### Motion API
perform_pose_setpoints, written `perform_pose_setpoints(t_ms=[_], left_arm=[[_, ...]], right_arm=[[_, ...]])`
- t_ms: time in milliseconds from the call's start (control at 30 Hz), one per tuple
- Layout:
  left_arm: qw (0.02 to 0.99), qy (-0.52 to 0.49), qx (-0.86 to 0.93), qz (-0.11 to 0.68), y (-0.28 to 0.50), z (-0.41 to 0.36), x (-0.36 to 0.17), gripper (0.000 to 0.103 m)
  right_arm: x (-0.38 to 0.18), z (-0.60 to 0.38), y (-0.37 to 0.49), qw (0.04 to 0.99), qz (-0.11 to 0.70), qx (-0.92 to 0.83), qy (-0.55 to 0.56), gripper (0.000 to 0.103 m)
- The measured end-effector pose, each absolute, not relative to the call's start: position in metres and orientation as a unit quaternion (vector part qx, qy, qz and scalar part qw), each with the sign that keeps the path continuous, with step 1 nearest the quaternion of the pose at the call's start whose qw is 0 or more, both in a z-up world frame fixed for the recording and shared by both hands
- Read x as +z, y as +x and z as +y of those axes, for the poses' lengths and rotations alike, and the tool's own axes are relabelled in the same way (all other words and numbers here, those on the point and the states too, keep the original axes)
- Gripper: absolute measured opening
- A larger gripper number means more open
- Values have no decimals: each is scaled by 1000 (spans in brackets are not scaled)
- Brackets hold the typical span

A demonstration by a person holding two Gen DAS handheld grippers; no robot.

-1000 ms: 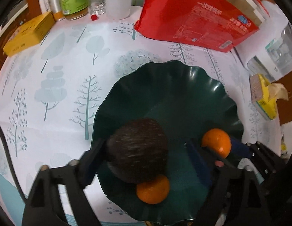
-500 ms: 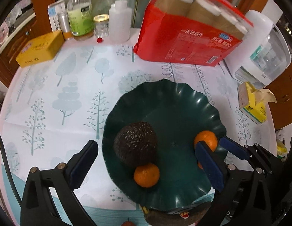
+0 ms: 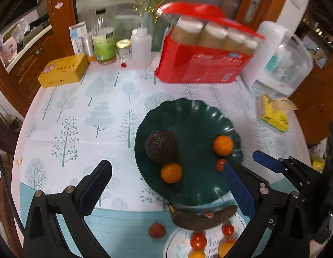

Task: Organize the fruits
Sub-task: 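Move both tools back toward the white plate of fruits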

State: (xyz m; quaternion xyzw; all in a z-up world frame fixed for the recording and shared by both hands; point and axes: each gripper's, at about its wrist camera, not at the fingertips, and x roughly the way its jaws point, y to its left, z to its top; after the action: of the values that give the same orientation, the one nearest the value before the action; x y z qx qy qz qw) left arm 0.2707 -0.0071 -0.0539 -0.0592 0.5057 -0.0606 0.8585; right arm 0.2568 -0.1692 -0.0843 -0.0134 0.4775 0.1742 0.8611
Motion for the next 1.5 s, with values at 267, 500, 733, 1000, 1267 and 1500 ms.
perform_pose_setpoints(t_ms=[267,500,733,1000,1267,1500], left_arm=[[889,-48,-62,451,215,-4,-1,102],[901,-2,-95,424,159,-27,24,102],[899,26,-96,426,114,-50,15,102],[885,26,-78,458,91,-57,-35,102],[859,25,-79,504,81,-59,-107,102],[837,15,-77,541,85,-55,-151,102]], right_arm=[[-40,-173,209,871,452,188,-26,49],[-15,-180,164,875,437,206,-38,49],[-17,-197,123,870,444,212,-27,49],[-52,-213,95,860,471,198,-12,49],[-104,-220,87,833,519,190,15,49],[-146,-213,94,806,559,192,41,49]])
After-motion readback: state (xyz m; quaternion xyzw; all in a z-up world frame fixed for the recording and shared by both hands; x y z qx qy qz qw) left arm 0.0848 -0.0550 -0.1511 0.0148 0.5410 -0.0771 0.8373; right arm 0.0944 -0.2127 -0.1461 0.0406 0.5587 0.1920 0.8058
